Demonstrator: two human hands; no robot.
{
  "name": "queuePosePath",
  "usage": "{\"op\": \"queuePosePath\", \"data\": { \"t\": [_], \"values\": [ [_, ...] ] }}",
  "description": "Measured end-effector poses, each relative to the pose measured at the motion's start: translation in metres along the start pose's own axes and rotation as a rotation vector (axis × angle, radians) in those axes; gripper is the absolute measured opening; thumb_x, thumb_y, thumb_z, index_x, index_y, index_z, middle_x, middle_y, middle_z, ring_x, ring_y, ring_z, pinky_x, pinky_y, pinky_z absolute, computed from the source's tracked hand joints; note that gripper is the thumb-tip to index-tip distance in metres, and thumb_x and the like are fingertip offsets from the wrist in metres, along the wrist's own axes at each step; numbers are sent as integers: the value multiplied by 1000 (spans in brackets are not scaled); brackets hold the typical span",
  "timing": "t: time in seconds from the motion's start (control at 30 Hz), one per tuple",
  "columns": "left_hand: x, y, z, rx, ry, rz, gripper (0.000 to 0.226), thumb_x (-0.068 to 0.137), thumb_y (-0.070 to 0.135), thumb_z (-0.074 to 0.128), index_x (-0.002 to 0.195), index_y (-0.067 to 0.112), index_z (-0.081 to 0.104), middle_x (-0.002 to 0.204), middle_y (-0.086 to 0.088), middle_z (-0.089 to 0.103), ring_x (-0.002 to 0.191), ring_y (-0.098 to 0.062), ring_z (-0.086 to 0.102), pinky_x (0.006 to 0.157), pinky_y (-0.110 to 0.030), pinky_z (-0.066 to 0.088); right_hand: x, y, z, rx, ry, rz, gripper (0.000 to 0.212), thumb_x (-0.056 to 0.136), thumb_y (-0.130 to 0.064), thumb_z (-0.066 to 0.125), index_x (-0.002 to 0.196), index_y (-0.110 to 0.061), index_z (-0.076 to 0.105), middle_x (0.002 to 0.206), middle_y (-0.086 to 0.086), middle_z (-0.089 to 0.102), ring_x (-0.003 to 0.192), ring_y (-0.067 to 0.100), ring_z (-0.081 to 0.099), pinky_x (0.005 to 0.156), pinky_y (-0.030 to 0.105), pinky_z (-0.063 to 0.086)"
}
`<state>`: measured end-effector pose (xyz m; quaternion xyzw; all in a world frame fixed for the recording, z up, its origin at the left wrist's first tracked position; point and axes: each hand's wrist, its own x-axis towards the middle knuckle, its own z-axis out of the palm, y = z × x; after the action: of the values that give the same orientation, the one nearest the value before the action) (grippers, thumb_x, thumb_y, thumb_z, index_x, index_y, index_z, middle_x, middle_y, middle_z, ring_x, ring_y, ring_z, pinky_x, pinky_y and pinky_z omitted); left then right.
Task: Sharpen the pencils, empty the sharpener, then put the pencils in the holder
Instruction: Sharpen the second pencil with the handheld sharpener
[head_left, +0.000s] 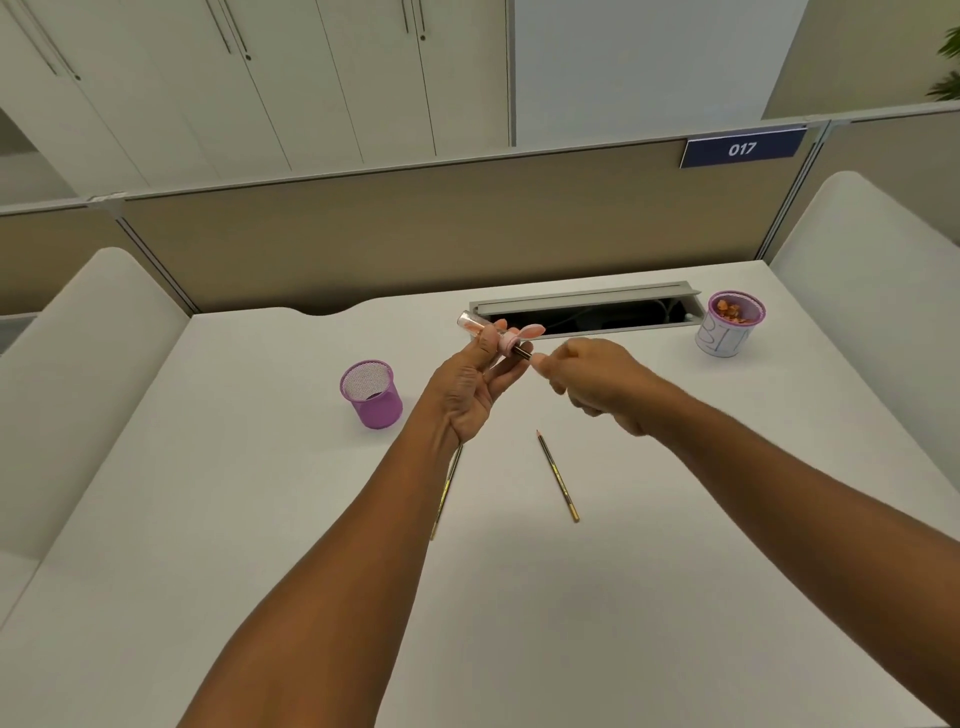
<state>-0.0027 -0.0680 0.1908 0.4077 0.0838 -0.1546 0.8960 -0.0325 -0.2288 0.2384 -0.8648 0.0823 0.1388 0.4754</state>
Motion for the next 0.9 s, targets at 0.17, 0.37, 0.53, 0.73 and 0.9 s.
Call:
{"op": "queuePosePath", "data": {
  "t": [0.17,0.37,0.53,0.73,0.9],
  "values": [
    [1,-3,1,-12,38,-2,24,98,17,58,116,2,63,105,-14,75,92,-26,75,76,-34,62,-8,18,16,-655,501,-628,14,93,-17,57,83,-7,59,77,7,52,51,22,39,48,26,22],
    [-1,-3,4,-11,21,11,23,97,17,58,115,3,64,105,-15,75,91,-28,75,77,-35,63,-4,18,17,-685,481,-501,19,93,-19,49,73,-16,49,62,-1,49,48,14,37,45,24,16],
    [-2,1,4,3,-41,16,31,100,17,55,127,3,57,109,-13,75,96,-27,74,78,-33,61,-2,4,20,-422,291,-228,31,95,-23,44,69,-12,55,59,-3,47,53,13,42,46,24,23],
    [-6,6,0,10,-143,13,25,102,19,50,122,7,60,113,-14,73,103,-26,72,81,-31,60,-4,-11,-6,621,-318,383,36,100,-23,36,70,-11,54,47,-5,36,35,7,22,28,18,20],
    [-10,-1,0,-18,-100,-17,29,104,16,47,129,5,56,119,-15,70,101,-28,73,81,-33,61,-5,-3,-11,636,-422,415,38,102,-25,34,74,-10,54,50,-4,36,37,7,23,30,18,21]
  ]
}}
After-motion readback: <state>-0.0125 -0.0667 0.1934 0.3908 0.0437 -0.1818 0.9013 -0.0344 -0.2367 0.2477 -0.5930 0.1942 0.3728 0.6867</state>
